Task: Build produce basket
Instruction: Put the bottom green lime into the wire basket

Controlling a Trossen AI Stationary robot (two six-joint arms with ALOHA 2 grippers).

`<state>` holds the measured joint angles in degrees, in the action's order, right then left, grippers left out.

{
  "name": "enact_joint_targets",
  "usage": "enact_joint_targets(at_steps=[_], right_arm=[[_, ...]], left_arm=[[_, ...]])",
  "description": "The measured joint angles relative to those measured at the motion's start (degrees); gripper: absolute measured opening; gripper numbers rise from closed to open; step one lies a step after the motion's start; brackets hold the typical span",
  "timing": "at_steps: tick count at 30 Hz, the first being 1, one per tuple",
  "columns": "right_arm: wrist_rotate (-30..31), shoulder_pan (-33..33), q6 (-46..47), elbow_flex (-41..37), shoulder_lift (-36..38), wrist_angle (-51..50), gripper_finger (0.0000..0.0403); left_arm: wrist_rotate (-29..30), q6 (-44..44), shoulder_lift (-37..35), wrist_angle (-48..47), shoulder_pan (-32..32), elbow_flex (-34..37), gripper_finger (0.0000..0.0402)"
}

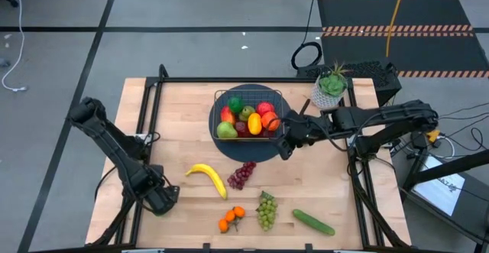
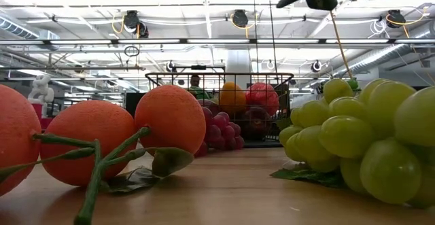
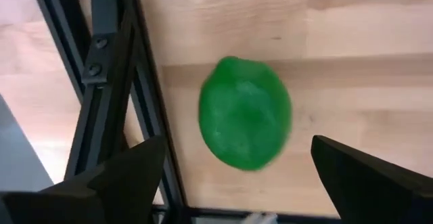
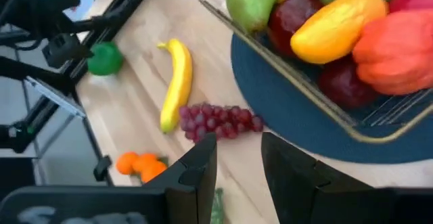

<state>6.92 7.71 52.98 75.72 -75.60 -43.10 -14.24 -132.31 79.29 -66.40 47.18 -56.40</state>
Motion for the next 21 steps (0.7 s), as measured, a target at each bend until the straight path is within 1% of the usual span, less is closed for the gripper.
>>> enact_joint_targets(at_steps=[4,11,15,18,21], right_arm=[[-2.74,-1.45,-3.19,0.0,1.22,-4.37,0.0109],[-2.7,-2.89,-7.83,0.02,4.72,-11.03,0.0109],[-2.6,-3.57,-9.89,0.02,6.98,-12.03,0.0109],[-2.51,-3.68,-11.19,0.02,8.36,-12.21,0.0109],[-2.51,-3.68,-12.12,0.0,9.69,-12.39,0.011]], left_arm=[[-2.38,-0.31,0.71,6.46,0.0,3.78,0.037],[-3.57,-0.69,0.69,13.3,0.0,10.17,0.037],[-3.51,-0.22,0.67,19.22,0.0,13.71,0.0369],[-3.64,-0.24,0.64,22.96,-0.02,15.96,0.0355],[-3.81,-0.04,0.47,23.86,-0.02,16.74,0.0329]])
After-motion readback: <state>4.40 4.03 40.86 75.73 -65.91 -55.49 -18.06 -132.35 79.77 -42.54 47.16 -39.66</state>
